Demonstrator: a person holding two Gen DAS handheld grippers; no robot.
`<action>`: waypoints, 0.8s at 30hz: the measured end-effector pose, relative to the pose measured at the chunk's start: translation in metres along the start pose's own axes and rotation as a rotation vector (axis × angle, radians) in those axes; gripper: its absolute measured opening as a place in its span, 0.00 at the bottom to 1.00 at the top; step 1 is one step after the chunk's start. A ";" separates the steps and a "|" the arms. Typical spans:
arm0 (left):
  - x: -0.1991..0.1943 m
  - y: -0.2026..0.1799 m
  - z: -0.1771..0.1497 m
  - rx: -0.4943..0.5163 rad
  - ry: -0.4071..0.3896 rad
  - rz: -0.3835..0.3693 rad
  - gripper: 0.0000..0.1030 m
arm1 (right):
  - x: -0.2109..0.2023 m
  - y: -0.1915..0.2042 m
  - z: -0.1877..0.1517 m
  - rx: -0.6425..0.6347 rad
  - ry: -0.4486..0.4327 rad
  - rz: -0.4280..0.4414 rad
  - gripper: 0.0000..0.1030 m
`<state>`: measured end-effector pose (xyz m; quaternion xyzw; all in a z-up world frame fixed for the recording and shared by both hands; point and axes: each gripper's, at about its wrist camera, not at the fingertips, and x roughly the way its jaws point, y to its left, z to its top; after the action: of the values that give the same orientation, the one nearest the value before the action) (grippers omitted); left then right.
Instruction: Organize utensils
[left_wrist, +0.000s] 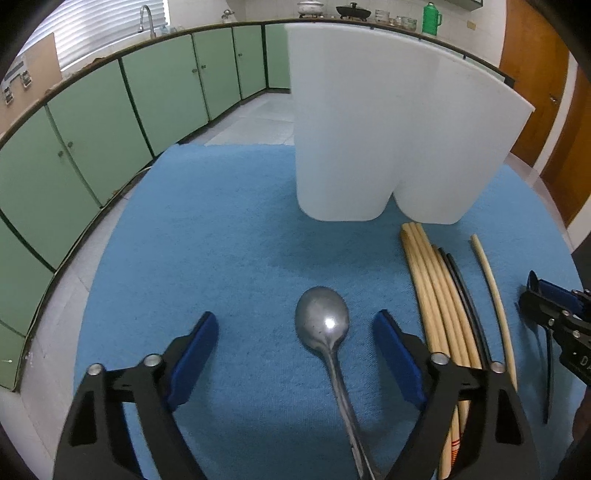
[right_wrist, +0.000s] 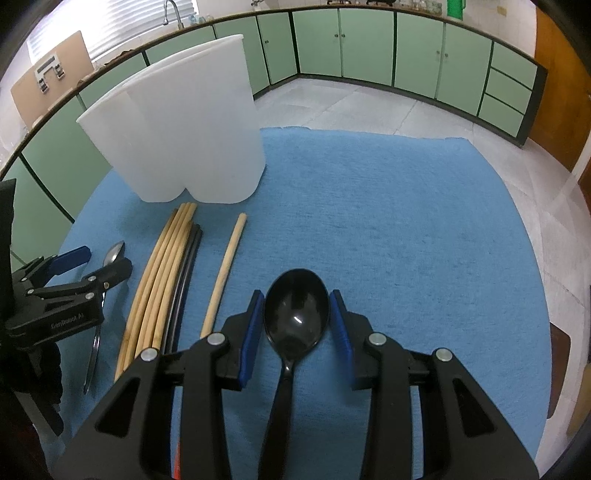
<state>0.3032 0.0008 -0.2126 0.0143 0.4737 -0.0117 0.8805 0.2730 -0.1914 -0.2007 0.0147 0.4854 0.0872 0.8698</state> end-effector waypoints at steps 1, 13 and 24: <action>-0.001 -0.004 -0.001 0.006 0.000 -0.003 0.77 | 0.000 -0.001 0.000 0.002 -0.001 0.002 0.35; -0.066 -0.016 -0.086 0.007 -0.024 -0.027 0.79 | -0.059 -0.002 -0.063 0.004 -0.074 -0.014 0.47; -0.075 -0.017 -0.115 -0.004 -0.034 -0.010 0.75 | -0.063 0.016 -0.110 0.004 -0.044 -0.009 0.39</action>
<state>0.1649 -0.0113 -0.2135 0.0100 0.4586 -0.0157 0.8885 0.1447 -0.1930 -0.2039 0.0162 0.4664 0.0819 0.8806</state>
